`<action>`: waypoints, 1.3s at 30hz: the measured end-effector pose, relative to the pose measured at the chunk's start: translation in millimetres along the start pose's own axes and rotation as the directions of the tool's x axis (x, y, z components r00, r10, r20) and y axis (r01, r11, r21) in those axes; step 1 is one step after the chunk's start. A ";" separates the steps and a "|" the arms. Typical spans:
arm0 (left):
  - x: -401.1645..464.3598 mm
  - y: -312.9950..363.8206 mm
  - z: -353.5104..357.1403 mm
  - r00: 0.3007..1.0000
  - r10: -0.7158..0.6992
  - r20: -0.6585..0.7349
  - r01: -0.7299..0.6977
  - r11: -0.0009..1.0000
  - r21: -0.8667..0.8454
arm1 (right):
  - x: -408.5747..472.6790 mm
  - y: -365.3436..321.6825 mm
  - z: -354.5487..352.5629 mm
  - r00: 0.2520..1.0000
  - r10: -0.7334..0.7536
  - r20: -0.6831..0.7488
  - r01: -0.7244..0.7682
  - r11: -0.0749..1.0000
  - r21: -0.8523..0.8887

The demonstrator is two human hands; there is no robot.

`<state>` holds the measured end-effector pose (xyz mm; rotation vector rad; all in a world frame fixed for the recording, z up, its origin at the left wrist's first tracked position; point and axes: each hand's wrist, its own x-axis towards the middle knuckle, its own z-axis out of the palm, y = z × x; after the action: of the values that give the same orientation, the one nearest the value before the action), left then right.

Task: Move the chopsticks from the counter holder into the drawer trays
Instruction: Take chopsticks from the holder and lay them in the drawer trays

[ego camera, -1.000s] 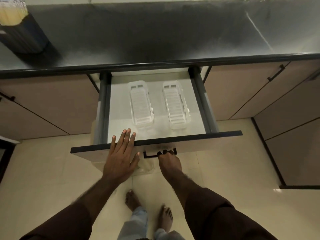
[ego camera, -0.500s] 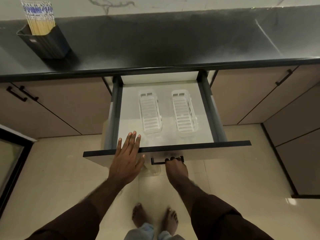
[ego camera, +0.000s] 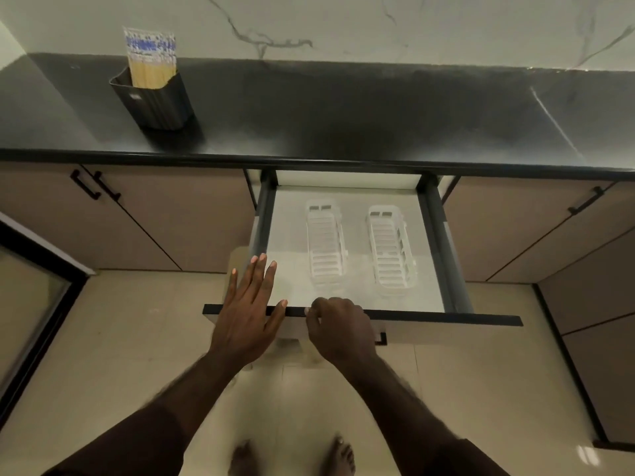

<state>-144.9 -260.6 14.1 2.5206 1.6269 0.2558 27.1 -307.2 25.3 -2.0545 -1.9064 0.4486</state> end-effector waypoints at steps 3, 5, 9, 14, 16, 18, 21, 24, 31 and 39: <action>-5.6 -28.3 -14.7 0.999 -0.021 -0.025 0.021 1.000 0.011 | 4.3 -28.9 0.9 0.989 -0.075 -0.127 0.075 0.997 -0.002; -9.2 -49.7 -26.1 0.999 -0.037 -0.036 0.037 0.999 0.009 | 9.8 -51.0 1.2 0.982 -0.100 -0.162 0.089 0.993 -0.073; -20.3 -102.2 -56.4 0.998 -0.015 -0.068 0.013 1.000 -0.022 | 21.2 -105.7 3.7 0.959 -0.095 -0.268 0.072 0.993 -0.095; -35.2 -177.0 -107.6 0.988 0.036 -0.149 -0.047 0.996 -0.071 | 32.3 -187.2 10.6 0.953 0.011 -0.302 -0.013 1.000 -0.005; -43.5 -205.8 -126.7 0.982 0.042 -0.182 -0.056 0.996 -0.071 | 37.0 -218.1 15.5 0.951 0.018 -0.308 -0.018 1.000 0.003; -48.5 -231.6 -142.6 0.975 0.047 -0.216 -0.065 0.995 -0.074 | 44.0 -246.2 20.8 0.950 0.010 -0.314 -0.009 1.000 0.002; -50.4 -261.0 -159.1 0.967 0.035 -0.251 -0.059 0.994 -0.088 | 55.6 -278.8 27.6 0.946 -0.013 -0.324 0.012 1.000 -0.005; -45.5 -286.4 -168.5 0.960 0.017 -0.280 -0.044 0.995 -0.090 | 71.8 -303.3 34.0 0.943 -0.021 -0.333 0.024 1.000 0.005; 0.8 -350.8 -185.9 0.948 0.008 -0.317 -0.035 0.996 -0.081 | 139.4 -348.0 39.7 0.916 -0.015 -0.401 0.022 1.000 0.012; 108.3 -400.2 -206.2 0.934 0.056 -0.354 -0.091 0.993 -0.082 | 249.4 -375.0 34.1 0.870 -0.036 -0.491 0.074 0.996 0.058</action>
<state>-500.9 5.9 143.0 2.5743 1.5839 0.8163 -308.6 -30.9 147.5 -1.8342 -1.6039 -0.0249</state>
